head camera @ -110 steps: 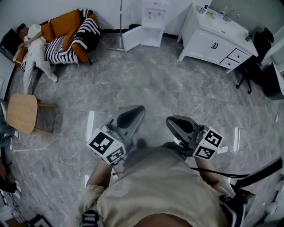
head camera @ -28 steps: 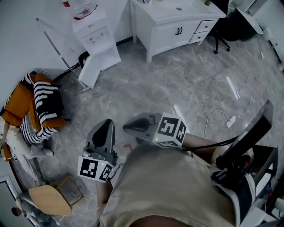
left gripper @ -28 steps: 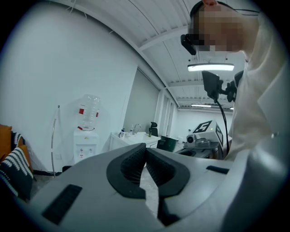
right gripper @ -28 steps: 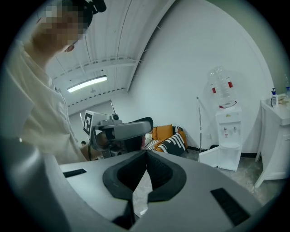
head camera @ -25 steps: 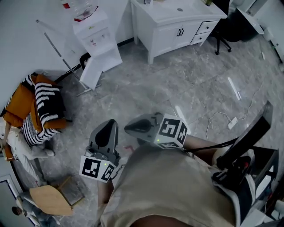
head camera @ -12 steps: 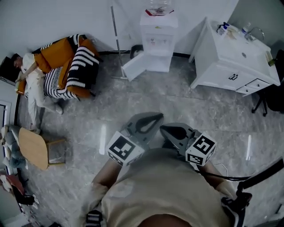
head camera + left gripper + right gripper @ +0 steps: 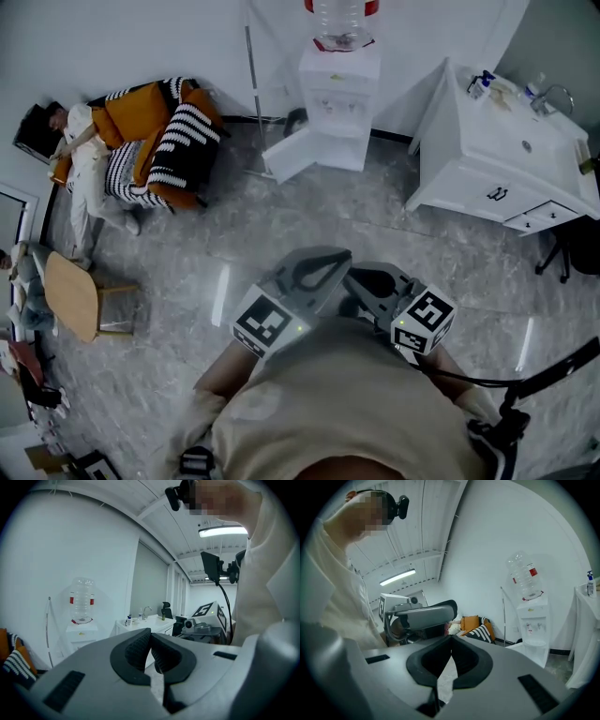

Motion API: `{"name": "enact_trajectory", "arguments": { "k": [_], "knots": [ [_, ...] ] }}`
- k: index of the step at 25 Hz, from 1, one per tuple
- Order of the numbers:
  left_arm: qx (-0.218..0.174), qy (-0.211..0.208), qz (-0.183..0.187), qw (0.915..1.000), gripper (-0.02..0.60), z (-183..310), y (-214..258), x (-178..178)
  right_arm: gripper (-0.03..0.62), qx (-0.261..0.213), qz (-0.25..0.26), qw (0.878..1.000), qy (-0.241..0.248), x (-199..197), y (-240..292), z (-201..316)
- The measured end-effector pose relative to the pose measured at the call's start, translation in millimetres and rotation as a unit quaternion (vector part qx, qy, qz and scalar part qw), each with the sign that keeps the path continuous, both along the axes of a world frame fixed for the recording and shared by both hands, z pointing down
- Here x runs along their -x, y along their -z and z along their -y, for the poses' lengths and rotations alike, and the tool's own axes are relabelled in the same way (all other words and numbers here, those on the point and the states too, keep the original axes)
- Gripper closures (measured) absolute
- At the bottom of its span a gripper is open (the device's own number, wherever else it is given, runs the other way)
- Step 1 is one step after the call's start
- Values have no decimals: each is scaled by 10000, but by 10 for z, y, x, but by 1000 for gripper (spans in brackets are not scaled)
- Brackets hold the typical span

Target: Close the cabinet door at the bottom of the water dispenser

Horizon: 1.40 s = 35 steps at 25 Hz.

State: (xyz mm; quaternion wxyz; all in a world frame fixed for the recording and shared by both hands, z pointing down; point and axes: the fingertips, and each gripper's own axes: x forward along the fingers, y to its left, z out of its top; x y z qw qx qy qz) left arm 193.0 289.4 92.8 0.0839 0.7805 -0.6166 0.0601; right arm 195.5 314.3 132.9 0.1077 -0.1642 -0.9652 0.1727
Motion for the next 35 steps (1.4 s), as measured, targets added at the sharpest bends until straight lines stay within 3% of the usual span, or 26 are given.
{"name": "enact_trajectory", "arguments": {
  "k": [7, 15, 20, 25, 35],
  "knots": [
    [30, 145, -16, 9999, 586, 217, -36, -126, 579, -37, 15, 9998, 178, -136, -14, 238],
    [-4, 176, -4, 9998, 586, 424, -69, 48, 579, 17, -107, 9998, 151, -85, -82, 411],
    [-34, 165, -152, 9997, 586, 445, -127, 350, 579, -184, -80, 9998, -52, 88, -56, 465],
    [-115, 42, -56, 9999, 586, 440, -121, 678, 579, -188, -297, 9990, -274, 478, -123, 551],
    [-35, 199, -411, 9990, 586, 132, -203, 1895, 579, -305, -501, 9983, -42, 1619, -134, 218]
  ]
}}
